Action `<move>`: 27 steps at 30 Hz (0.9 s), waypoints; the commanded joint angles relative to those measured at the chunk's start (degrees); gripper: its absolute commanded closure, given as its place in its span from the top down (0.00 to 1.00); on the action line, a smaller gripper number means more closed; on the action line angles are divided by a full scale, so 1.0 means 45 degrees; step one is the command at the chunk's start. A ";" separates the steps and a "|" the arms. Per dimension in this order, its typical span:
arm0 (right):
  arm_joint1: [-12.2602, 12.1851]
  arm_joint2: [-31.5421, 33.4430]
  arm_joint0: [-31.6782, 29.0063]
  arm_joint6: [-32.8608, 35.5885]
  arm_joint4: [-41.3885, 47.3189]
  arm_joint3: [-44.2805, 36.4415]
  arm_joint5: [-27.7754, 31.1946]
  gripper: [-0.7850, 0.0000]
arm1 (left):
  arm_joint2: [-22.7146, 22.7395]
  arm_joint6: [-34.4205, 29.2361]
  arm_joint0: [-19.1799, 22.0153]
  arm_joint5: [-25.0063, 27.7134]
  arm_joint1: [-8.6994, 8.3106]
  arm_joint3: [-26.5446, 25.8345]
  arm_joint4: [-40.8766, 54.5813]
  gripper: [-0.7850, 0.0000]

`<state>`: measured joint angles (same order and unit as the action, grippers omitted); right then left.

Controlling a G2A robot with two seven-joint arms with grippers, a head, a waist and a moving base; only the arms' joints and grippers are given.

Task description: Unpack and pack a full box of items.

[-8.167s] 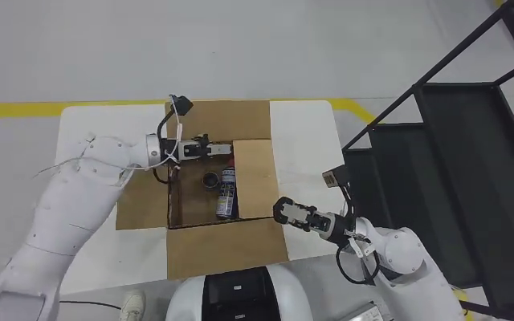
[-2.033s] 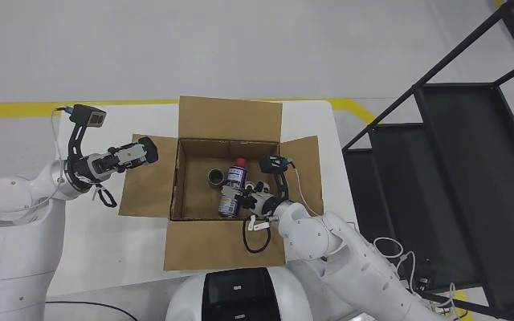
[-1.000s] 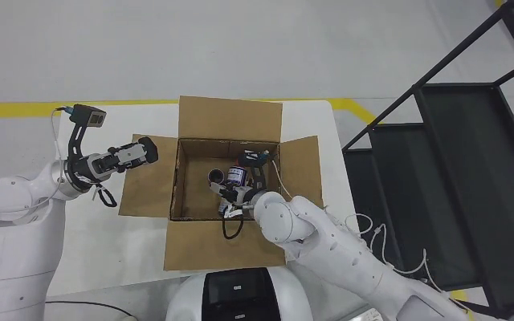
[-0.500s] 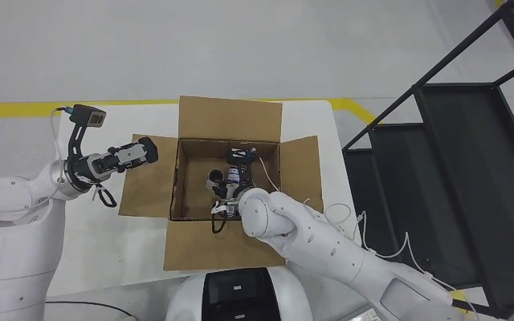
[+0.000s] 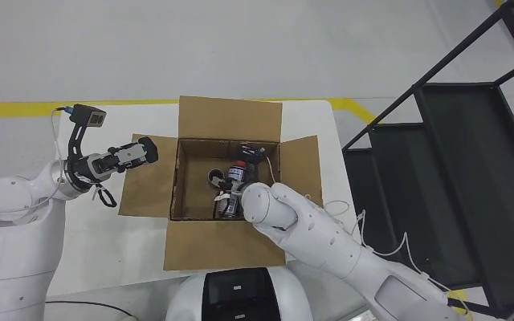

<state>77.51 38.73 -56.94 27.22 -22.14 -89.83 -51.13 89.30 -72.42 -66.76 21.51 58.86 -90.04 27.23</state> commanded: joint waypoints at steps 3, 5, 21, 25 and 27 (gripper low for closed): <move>0.0361 -0.0585 0.0631 0.0068 0.0050 0.1113 -0.0326 1.00 | 0.0000 0.0000 0.0000 0.0000 0.0000 0.0000 0.0000 1.00; 0.0548 -0.1019 0.0990 0.0278 -0.0075 0.1668 -0.0364 1.00 | 0.0000 0.0000 0.0000 0.0000 0.0000 0.0000 0.0000 1.00; 0.1610 -0.2485 0.2555 0.1743 -0.0396 0.4259 -0.1280 0.53 | 0.0000 0.0000 0.0000 0.0000 0.0000 0.0000 0.0000 1.00; 0.1824 -0.2477 0.2682 0.1676 -0.0263 0.4678 -0.1264 0.43 | 0.0000 0.0000 0.0000 0.0000 0.0000 0.0000 0.0000 1.00; 0.1931 -0.2501 0.2746 0.1663 -0.0220 0.4912 -0.1260 0.43 | 0.0000 0.0000 0.0000 0.0000 0.0000 0.0000 0.0000 1.00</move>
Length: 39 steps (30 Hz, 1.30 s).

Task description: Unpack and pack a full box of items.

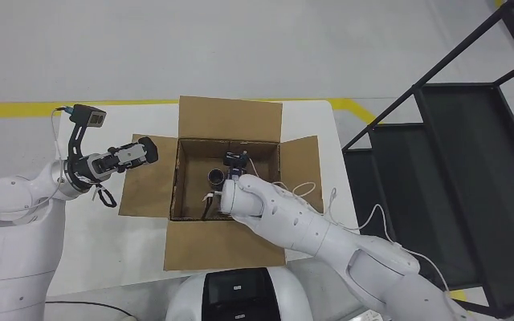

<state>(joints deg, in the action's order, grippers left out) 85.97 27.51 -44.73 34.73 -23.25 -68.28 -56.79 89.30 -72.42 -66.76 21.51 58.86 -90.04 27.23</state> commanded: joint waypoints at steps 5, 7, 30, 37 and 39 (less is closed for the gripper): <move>0.0325 -0.0121 0.0246 0.0058 0.0084 0.0740 0.0008 0.32 | 0.0000 0.0000 0.0000 0.0000 0.0000 0.0000 0.0000 1.00; 0.0430 -0.0139 0.0311 0.0037 0.0112 0.0916 0.0010 0.18 | 0.0000 0.0000 0.0000 0.0000 0.0000 0.0000 0.0000 1.00; -0.1070 0.1880 -0.2062 0.0667 -0.2734 -0.4953 -0.0249 0.00 | 0.0000 0.0000 0.0000 0.0000 0.0000 0.0000 0.0000 1.00; -0.2098 0.4270 -0.4745 0.0594 -0.3381 -0.9130 0.1545 0.00 | 0.0000 0.0000 0.0000 0.0000 0.0000 0.0000 0.0000 1.00; -0.2335 0.5185 -0.5830 0.0409 -0.3153 -1.0295 0.2254 0.00 | 0.0000 0.0000 0.0000 0.0000 0.0000 0.0000 0.0000 1.00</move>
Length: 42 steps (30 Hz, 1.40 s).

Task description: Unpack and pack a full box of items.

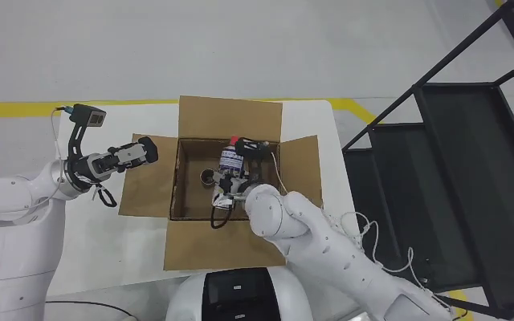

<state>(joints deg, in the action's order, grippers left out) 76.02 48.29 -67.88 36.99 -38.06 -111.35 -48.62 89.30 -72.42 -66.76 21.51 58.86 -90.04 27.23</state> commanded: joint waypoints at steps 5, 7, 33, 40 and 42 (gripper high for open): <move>-0.0547 0.3125 -0.3704 -0.1063 0.1832 -0.3232 0.3079 0.00 | 0.0000 0.0000 0.0000 0.0000 0.0000 0.0000 0.0000 1.00; -0.0649 0.4113 -0.4867 -0.1585 0.2735 -0.3842 0.4302 0.00 | 0.0000 0.0000 0.0000 0.0000 0.0000 0.0000 0.0000 1.00; -0.0822 0.5984 -0.7220 -0.2140 0.5148 -0.4527 0.7687 0.00 | 0.0000 0.0000 0.0000 0.0000 0.0000 0.0000 0.0000 1.00; -0.0855 0.8074 -0.6570 -0.1247 0.8995 -0.4306 0.8018 0.00 | 0.0000 0.0000 0.0000 0.0000 0.0000 0.0000 0.0000 1.00; -0.0919 0.9105 -0.6388 -0.0710 0.9859 -0.4009 0.8240 0.00 | 0.0000 0.0000 0.0000 0.0000 0.0000 0.0000 0.0000 1.00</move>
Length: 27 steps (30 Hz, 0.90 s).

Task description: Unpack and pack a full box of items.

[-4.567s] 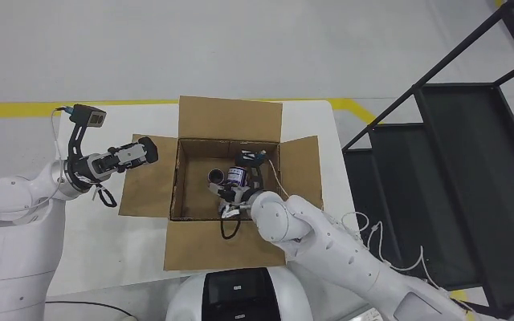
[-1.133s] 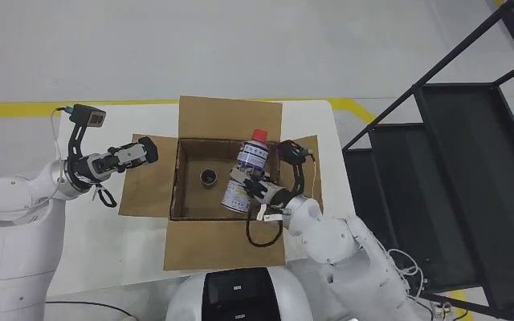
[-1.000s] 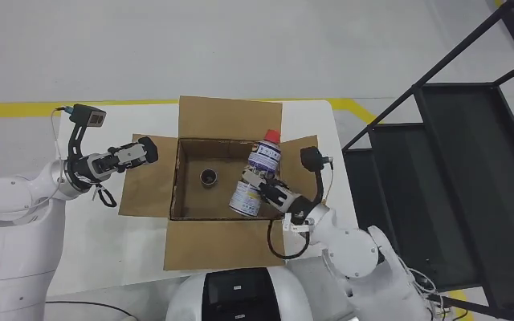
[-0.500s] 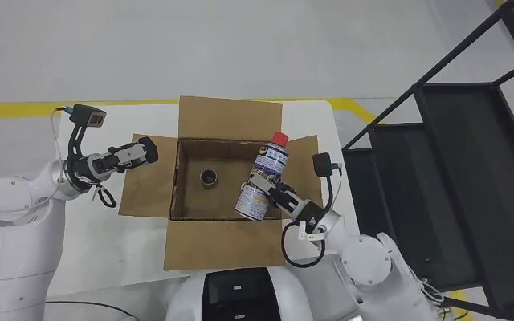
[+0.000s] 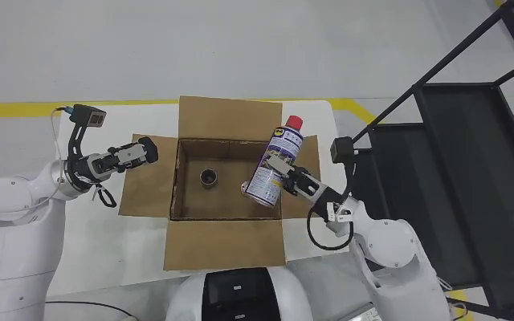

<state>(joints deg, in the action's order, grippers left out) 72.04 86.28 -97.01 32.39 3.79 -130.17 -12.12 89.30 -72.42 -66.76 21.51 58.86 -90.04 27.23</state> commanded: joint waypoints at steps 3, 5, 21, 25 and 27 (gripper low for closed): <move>-0.0110 0.2132 0.0266 0.0880 0.1977 0.0897 0.0491 0.00 | 0.0000 0.0000 0.0000 0.0000 0.0000 0.0000 0.0000 1.00; -0.0130 0.2990 0.0430 0.0697 0.2796 0.1557 0.0600 0.00 | 0.0000 0.0000 0.0000 0.0000 0.0000 0.0000 0.0000 1.00; -0.0375 0.4244 0.1452 0.1647 0.3525 0.5247 0.1364 0.00 | 0.0000 0.0000 0.0000 0.0000 0.0000 0.0000 0.0000 1.00; -0.0375 0.4244 0.1452 0.1647 0.3525 0.5247 0.1364 0.00 | 0.0000 0.0000 0.0000 0.0000 0.0000 0.0000 0.0000 1.00; -0.0375 0.4244 0.1452 0.1647 0.3525 0.5247 0.1364 0.00 | 0.0000 0.0000 0.0000 0.0000 0.0000 0.0000 0.0000 1.00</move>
<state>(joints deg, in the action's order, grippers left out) 70.35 105.37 -90.48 39.80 19.66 -106.56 -5.98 89.30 -72.42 -66.76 21.51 58.86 -90.04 27.23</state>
